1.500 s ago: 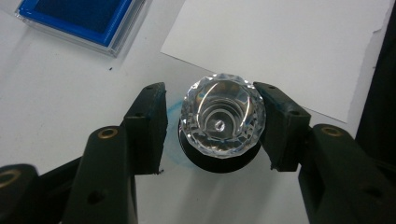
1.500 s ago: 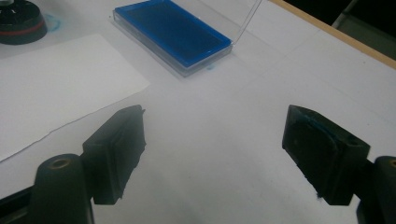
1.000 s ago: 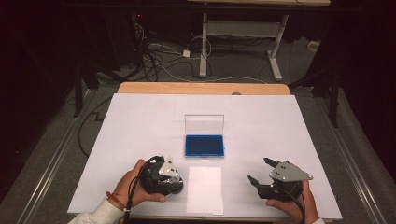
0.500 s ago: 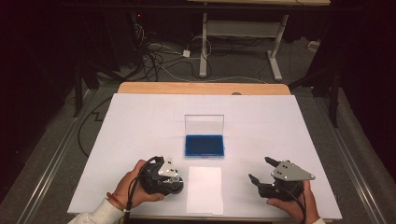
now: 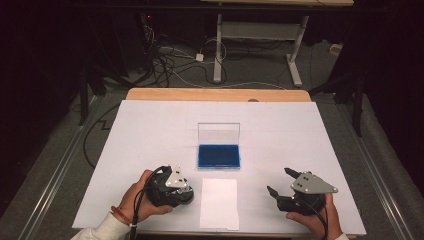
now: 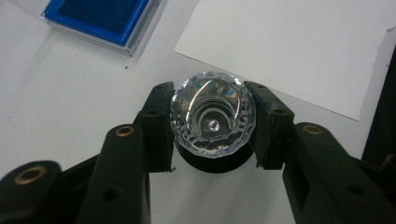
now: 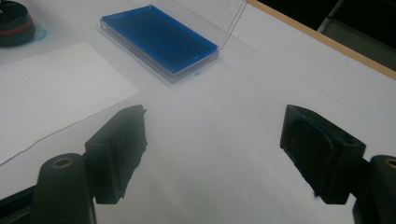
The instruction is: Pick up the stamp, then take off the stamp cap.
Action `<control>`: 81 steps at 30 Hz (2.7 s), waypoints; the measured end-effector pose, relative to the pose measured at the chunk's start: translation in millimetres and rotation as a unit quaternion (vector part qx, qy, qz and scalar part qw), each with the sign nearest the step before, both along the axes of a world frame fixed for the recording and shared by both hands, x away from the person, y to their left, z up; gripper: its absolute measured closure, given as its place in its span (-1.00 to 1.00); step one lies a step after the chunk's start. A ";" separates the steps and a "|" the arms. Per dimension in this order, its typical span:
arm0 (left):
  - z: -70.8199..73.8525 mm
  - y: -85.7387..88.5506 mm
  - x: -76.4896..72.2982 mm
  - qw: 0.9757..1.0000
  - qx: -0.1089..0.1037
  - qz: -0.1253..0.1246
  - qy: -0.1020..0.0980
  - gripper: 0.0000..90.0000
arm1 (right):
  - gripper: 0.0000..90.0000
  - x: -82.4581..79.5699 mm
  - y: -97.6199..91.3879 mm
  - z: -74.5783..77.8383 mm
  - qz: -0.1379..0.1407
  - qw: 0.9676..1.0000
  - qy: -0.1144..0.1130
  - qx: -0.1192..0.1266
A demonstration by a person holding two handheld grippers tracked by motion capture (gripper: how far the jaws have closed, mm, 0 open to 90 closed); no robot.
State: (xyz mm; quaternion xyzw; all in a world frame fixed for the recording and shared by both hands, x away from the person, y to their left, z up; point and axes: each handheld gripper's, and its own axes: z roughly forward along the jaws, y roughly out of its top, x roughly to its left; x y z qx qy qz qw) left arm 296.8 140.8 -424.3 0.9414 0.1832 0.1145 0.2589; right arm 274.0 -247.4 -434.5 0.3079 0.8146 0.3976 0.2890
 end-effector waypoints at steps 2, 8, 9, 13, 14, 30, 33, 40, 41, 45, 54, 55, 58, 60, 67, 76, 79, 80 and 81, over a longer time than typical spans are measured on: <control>1.1 2.7 0.1 1.000 -0.003 0.004 -0.002 0.22 | -0.49 0.0 -0.1 0.0 -0.001 1.000 0.000 -0.001; 4.2 9.7 1.5 1.000 -0.011 0.015 -0.007 0.22 | -0.50 0.1 0.0 -0.1 -0.001 1.000 0.000 -0.002; 4.9 11.0 1.6 1.000 -0.012 0.017 -0.008 0.22 | -0.50 0.0 -0.2 -0.1 -0.001 1.000 0.000 -0.002; 6.9 15.1 2.1 0.999 -0.018 0.024 -0.011 0.22 | -0.51 0.3 -0.3 -0.3 -0.001 1.000 0.002 -0.002; 7.7 16.5 2.2 0.999 -0.019 0.026 -0.013 0.22 | -0.51 0.2 -0.2 -0.5 -0.001 1.000 0.002 -0.002; 14.6 38.3 7.3 0.996 -0.051 0.066 -0.030 0.22 | -0.63 0.3 -0.4 -1.2 -0.013 1.000 -0.010 0.004; 16.2 40.5 8.4 0.995 -0.055 0.068 -0.037 0.22 | -0.56 -0.4 -0.8 -1.5 -0.011 1.000 -0.011 0.004; 17.8 43.7 12.3 0.994 -0.067 0.077 -0.043 0.22 | -0.64 -1.2 -3.9 -2.0 -0.024 1.000 -0.013 0.015; 18.1 44.3 12.9 0.994 -0.069 0.079 -0.044 0.22 | -0.64 -1.0 -3.9 -2.0 -0.027 0.999 -0.013 0.015; 19.4 46.1 14.7 0.993 -0.074 0.084 -0.046 0.22 | -0.64 0.6 -3.9 -3.0 -0.026 0.999 -0.012 0.017; 23.7 50.6 18.6 0.990 -0.088 0.095 -0.054 0.22 | -0.64 1.6 -3.8 -3.7 -0.021 1.000 -0.009 0.018; 24.1 51.0 18.9 0.990 -0.088 0.095 -0.055 0.22 | -0.64 1.3 -4.3 -3.4 -0.021 1.000 -0.010 0.018; 24.2 50.8 19.1 0.990 -0.087 0.094 -0.055 0.22 | -0.63 1.2 -5.1 -2.8 -0.021 0.999 -0.012 0.022; 24.0 50.6 18.9 0.990 -0.087 0.092 -0.054 0.22 | -0.62 0.7 -5.3 -2.6 -0.018 1.000 -0.011 0.021; 22.6 49.9 16.6 0.991 -0.083 0.087 -0.053 0.22 | -0.61 0.9 -4.9 -2.6 -0.016 1.000 -0.009 0.020; 23.4 48.6 17.7 0.990 -0.090 0.090 -0.056 0.22 | -0.61 1.1 -5.2 -4.7 -0.011 1.000 -0.004 0.014; 22.8 49.8 17.4 0.990 -0.091 0.092 -0.055 0.22 | -0.61 2.4 -5.3 -4.1 -0.013 1.000 -0.005 0.015; 22.7 50.5 17.1 0.990 -0.093 0.093 -0.054 0.22 | -0.61 2.7 -5.1 -3.8 -0.012 1.000 -0.006 0.016; 22.8 52.3 15.9 0.989 -0.103 0.094 -0.052 0.22 | -0.61 3.0 -4.6 -3.8 -0.011 1.000 -0.006 0.016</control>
